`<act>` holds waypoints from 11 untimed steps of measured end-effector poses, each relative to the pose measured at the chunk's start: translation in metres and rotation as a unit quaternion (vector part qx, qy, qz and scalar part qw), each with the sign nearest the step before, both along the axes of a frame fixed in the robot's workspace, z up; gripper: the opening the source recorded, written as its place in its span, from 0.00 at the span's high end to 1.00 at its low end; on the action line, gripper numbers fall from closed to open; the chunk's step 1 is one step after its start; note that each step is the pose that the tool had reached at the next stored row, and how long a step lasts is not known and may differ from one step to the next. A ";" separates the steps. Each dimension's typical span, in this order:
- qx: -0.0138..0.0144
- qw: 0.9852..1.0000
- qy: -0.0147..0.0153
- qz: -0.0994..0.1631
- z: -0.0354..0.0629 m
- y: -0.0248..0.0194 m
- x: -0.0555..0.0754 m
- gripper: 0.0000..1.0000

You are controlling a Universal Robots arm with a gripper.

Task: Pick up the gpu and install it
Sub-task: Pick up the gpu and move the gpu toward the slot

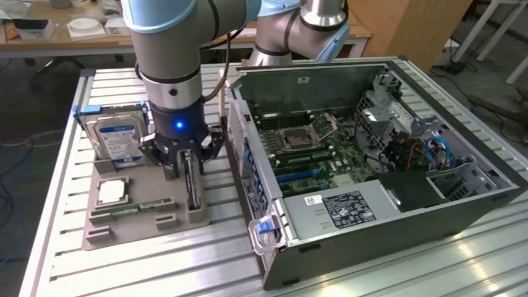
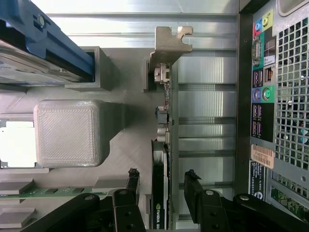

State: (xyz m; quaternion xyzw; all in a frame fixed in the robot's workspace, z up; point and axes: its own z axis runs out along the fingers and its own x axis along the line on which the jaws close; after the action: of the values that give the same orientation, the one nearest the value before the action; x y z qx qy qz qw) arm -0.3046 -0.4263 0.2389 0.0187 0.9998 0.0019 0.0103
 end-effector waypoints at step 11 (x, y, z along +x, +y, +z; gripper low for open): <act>0.000 1.000 0.000 0.000 -0.0022 0.0000 0.000 0.50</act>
State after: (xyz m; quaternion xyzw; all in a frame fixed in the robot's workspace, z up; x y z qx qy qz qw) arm -0.3045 -0.4263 0.2367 0.0188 0.9998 0.0019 0.0102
